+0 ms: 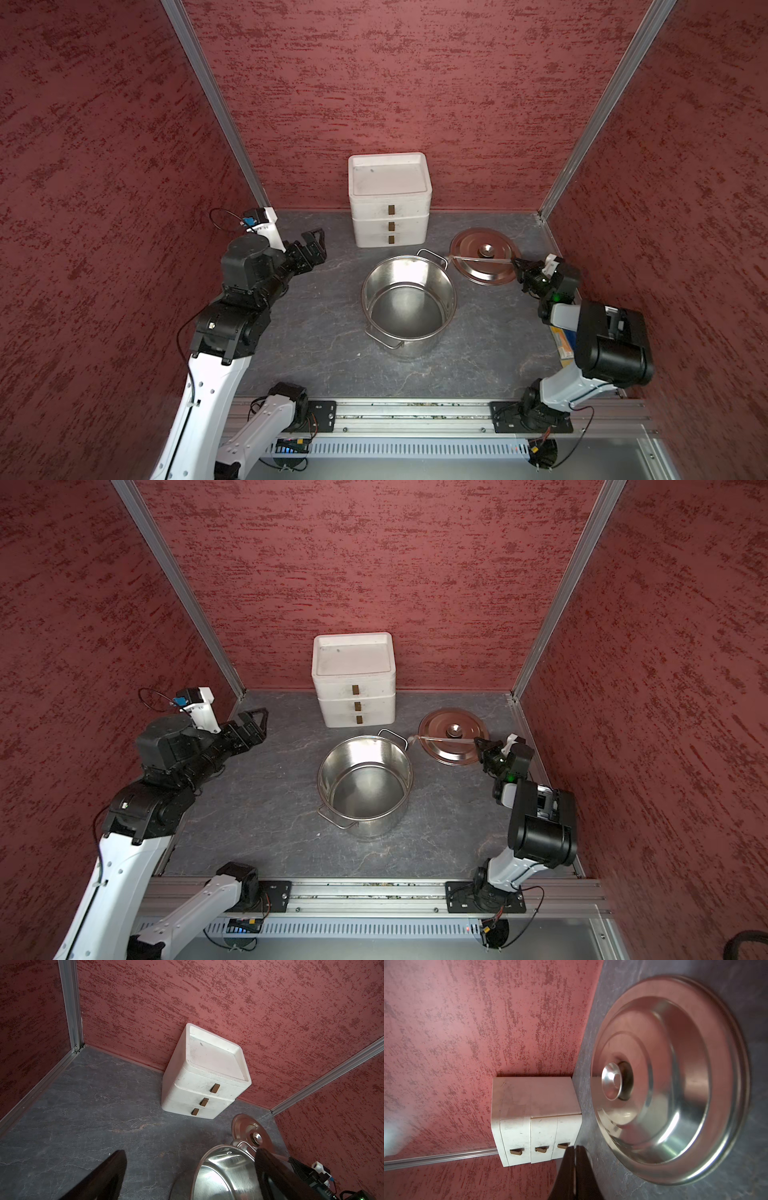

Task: Stir the soup with a spoon
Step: Place the spoon at the center of the board.

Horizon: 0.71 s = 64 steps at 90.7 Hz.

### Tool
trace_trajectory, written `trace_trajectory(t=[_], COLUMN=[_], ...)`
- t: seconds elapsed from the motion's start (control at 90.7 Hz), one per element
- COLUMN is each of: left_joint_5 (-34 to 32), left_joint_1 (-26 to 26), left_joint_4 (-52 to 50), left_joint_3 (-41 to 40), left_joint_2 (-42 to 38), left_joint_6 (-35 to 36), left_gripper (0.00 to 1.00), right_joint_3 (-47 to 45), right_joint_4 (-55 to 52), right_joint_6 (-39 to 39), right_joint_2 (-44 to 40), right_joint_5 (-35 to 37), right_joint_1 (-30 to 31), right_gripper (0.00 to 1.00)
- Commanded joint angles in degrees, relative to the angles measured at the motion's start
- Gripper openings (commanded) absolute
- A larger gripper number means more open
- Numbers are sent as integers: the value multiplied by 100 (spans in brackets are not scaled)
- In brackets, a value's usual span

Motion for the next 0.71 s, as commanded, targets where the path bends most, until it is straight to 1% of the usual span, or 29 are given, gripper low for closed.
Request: trace_trajectory(t=[0.0,0.099,0.187,0.298,0.518,0.694], left_joint_5=[-42,-59,-51,-36,-33,-49], left_joint_1=[30,32,26,28,32,31], left_joint_4=[17,9,19,37,9,15], left_joint_3=[-22,-55,-104,-169,-251,-357], left_joint_2=[-21,-19,-27,-60,-113,-166], left_joint_6=[-50,-48,-66,-96,-115,-110], left_gripper=[100,100,100,100,100,100], right_joint_3=[-48,-57,-129,-203,-186,-10], right_joint_4=[824,112,-480,-943,-1411,-2374], right_joint_6=[298,-69,-379,-644,-1013,-1424], right_joint_2=[75,-46,-163,-194,-184,-406], right_joint_5=[-336,-387,-351,-313,-229,37], right_joint_1=[55,115,152,168,168,170], right_gripper=[0,0,10,15,17,24])
